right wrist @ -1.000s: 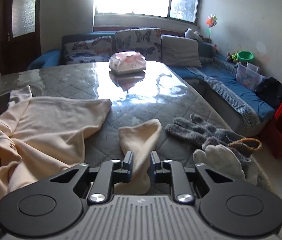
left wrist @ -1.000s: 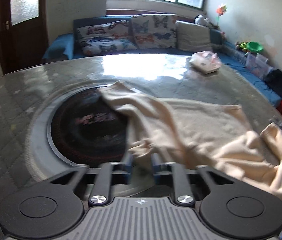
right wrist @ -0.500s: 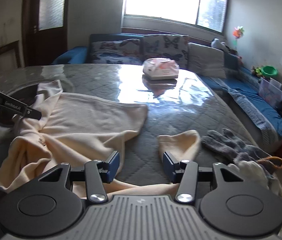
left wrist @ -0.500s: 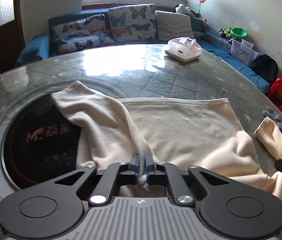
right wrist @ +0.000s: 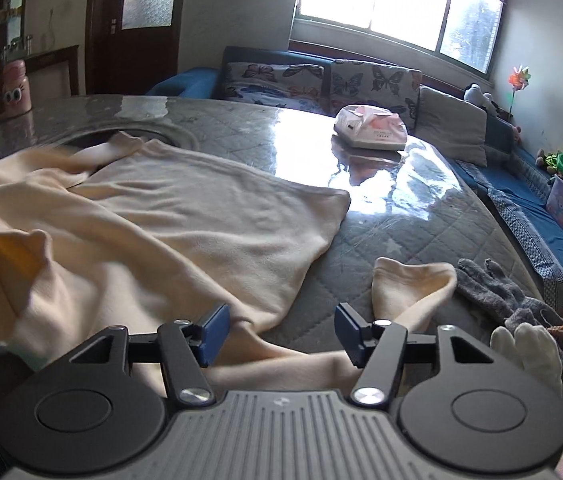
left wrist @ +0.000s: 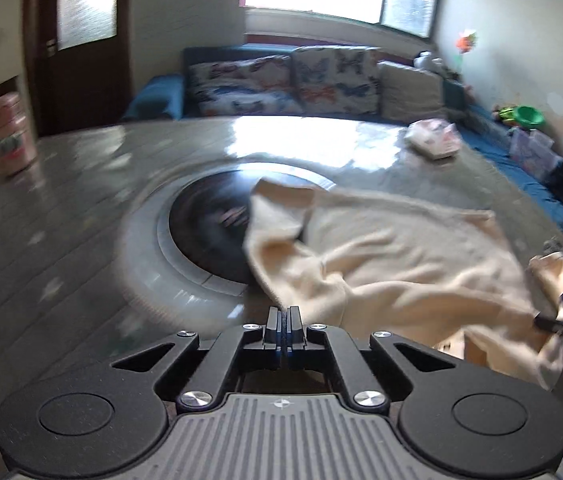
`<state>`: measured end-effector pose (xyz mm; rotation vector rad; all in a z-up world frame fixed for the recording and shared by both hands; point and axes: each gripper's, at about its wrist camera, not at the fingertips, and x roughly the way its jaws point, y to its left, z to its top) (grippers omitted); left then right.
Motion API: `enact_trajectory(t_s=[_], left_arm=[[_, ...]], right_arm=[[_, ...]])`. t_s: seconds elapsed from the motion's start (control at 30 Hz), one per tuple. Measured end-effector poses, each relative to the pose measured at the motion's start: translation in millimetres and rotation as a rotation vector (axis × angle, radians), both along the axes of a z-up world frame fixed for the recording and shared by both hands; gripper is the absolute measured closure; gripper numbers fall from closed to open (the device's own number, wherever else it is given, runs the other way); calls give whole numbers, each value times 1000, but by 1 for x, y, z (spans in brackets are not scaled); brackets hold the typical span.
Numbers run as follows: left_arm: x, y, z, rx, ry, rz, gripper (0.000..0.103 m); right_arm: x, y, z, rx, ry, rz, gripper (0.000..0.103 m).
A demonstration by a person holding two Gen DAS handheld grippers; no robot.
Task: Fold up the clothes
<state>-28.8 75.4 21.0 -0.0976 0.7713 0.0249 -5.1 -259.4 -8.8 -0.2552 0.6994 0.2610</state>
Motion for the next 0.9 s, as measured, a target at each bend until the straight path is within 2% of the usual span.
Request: enact_trajectory(t_s=[0.13,0.23,0.37,0.43,0.57,0.73,0.9], left_arm=[[-26,14,-18,4,87,18,100],[-35,22,-25,19,122,42,92],[-34,27,-13,49,88,42,63],[-28,27,-3,60,55,26,58],[2,19,7,33,10,-41,55],[55,-2,9,39,-45,-129,55],[116,-13,-1,72,-69,-146,55]], right_arm=[[-4,0,-2,7,32,32,37],[-3,0,2,42,49,49,36],[5,-3,11,123,71,64,38],[14,-4,15,136,69,65,42],[40,-2,16,138,66,57,47],[77,0,12,161,91,41,55],[108,1,8,152,98,22,60]])
